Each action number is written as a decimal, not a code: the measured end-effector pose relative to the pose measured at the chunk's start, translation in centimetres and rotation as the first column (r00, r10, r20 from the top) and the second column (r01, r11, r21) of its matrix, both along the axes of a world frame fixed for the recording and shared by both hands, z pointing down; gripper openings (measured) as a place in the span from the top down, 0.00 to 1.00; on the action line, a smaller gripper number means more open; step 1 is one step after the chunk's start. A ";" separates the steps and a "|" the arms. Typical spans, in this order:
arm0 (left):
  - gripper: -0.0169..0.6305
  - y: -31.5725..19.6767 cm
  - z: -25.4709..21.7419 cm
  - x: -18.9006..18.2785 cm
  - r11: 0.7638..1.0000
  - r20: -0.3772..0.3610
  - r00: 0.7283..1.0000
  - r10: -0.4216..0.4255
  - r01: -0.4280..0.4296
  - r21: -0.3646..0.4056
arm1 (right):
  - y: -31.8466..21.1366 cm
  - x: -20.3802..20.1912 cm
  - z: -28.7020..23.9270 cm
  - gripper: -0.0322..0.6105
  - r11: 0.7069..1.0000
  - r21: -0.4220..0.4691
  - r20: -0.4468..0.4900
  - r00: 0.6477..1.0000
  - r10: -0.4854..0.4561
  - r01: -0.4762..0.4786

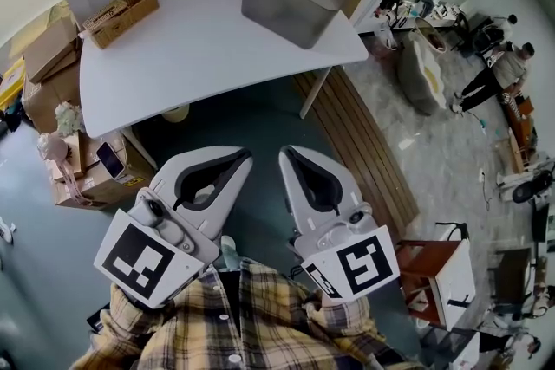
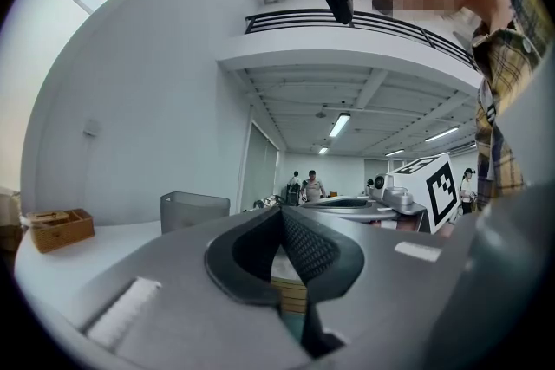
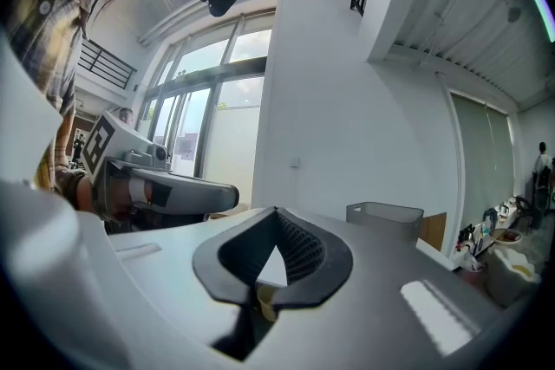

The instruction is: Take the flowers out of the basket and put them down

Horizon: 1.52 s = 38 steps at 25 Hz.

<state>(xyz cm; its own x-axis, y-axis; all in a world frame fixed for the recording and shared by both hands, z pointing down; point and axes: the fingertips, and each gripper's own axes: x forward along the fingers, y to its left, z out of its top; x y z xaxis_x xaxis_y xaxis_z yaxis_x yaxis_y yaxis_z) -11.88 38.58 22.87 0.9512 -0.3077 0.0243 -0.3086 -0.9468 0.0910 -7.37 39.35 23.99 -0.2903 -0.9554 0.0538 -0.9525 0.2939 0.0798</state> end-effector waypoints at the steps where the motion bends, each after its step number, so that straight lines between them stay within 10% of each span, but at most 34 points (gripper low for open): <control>1: 0.95 -0.3 0.0 0.1 1.000 -0.001 1.000 0.002 -0.002 0.000 | -0.3 0.1 0.0 0.94 1.000 -0.001 -0.001 1.000 0.002 -0.002; 38: 0.95 -28.7 1.8 2.8 0.994 0.004 0.995 0.097 -0.097 -0.042 | -27.3 5.4 2.0 0.94 0.981 -0.062 0.009 0.983 0.185 -0.184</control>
<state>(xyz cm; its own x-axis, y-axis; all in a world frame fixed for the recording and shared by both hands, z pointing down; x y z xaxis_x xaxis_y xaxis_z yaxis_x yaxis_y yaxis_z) -9.05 9.84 24.70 0.9763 -0.2122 0.0414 -0.2159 -0.9678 0.1294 -1.96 12.05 26.03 -0.1107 -0.9877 0.1108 -0.9917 0.1171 0.0527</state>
